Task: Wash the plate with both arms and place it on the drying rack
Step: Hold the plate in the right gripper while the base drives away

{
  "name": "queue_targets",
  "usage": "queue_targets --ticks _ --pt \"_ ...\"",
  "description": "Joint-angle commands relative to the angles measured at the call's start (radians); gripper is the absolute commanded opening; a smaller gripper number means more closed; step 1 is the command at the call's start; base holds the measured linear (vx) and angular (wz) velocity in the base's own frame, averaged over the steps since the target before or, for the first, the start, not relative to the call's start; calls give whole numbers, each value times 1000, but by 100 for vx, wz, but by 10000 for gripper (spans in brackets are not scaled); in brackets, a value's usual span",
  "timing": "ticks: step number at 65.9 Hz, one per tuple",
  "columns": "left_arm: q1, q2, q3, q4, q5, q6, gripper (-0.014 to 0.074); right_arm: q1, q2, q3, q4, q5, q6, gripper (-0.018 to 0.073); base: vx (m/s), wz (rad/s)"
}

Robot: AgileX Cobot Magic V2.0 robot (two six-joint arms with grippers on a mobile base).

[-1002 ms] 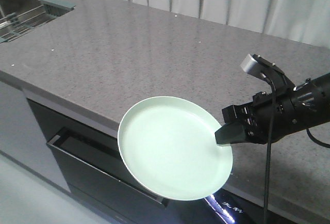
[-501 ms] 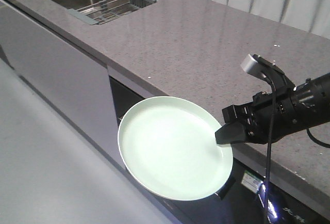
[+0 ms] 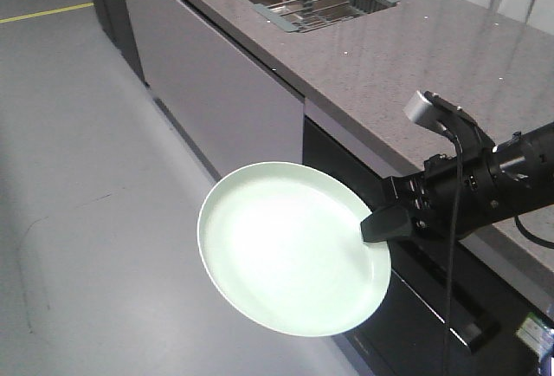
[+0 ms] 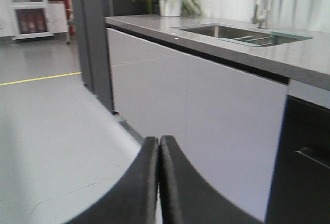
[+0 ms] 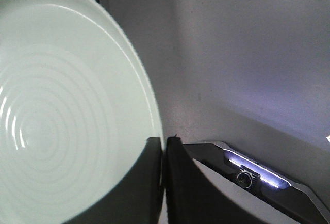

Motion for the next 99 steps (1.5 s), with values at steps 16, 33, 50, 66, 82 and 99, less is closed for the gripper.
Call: queue_targets --ticks 16,33,50,66,82,99 --pt "-8 -15 -22 -3 -77 -8 -6 -1 -33 -26 52 -2 -11 -8 -3 42" --pt "-8 -15 -22 -3 -77 -8 -6 -1 -33 -26 52 -2 -11 -8 1 35" --pt "-8 -15 -22 -3 -77 -8 -6 -1 -33 -26 52 -2 -11 -8 5 32" --pt "-8 -15 -22 -3 -77 -8 -6 -1 -33 -26 52 -2 -11 -8 8 28" --pt "-8 -15 -22 -3 -77 -8 -6 -1 -33 -26 52 -2 -11 -8 10 30" --pt "-8 -15 -22 -3 -77 -8 -6 -1 -33 -26 52 -2 -11 -8 14 28"
